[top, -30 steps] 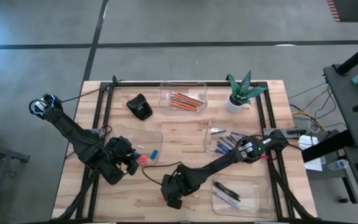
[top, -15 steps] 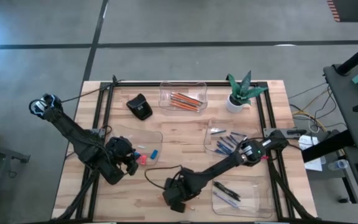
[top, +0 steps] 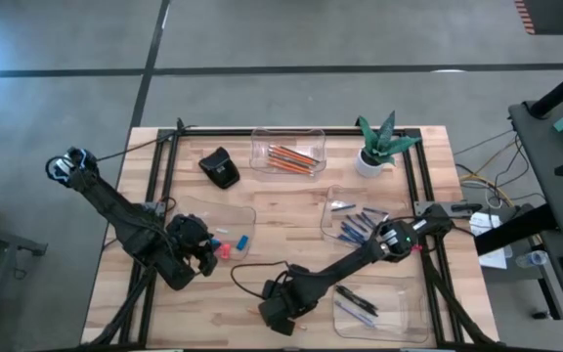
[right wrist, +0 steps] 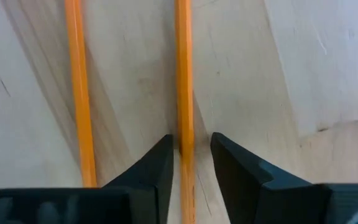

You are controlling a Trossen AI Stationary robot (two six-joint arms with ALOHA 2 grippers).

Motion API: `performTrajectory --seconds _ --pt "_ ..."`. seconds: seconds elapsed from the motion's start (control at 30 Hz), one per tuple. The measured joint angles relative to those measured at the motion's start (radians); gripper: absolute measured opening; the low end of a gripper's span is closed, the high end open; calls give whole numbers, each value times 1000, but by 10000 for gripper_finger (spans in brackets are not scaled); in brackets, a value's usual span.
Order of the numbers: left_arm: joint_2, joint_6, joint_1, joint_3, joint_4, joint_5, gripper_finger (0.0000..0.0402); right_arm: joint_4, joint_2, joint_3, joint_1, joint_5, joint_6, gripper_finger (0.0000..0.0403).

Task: Sort crayons/erasers/pens/pencils in bins
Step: Put the yellow pencil into the top transparent bin

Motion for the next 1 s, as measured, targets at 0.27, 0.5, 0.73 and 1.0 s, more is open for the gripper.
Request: performTrajectory --seconds 0.27,0.5,0.73,1.0 --pt "0 0 0 0 0 1 154 1 -1 -2 0 11 -71 18" --pt "0 24 0 0 1 2 154 -12 -14 14 3 1 -121 11" --pt "0 25 0 0 -7 18 154 -90 -88 64 13 -2 -163 9" --pt "0 51 0 0 -10 21 154 -248 -191 96 23 89 -166 7"
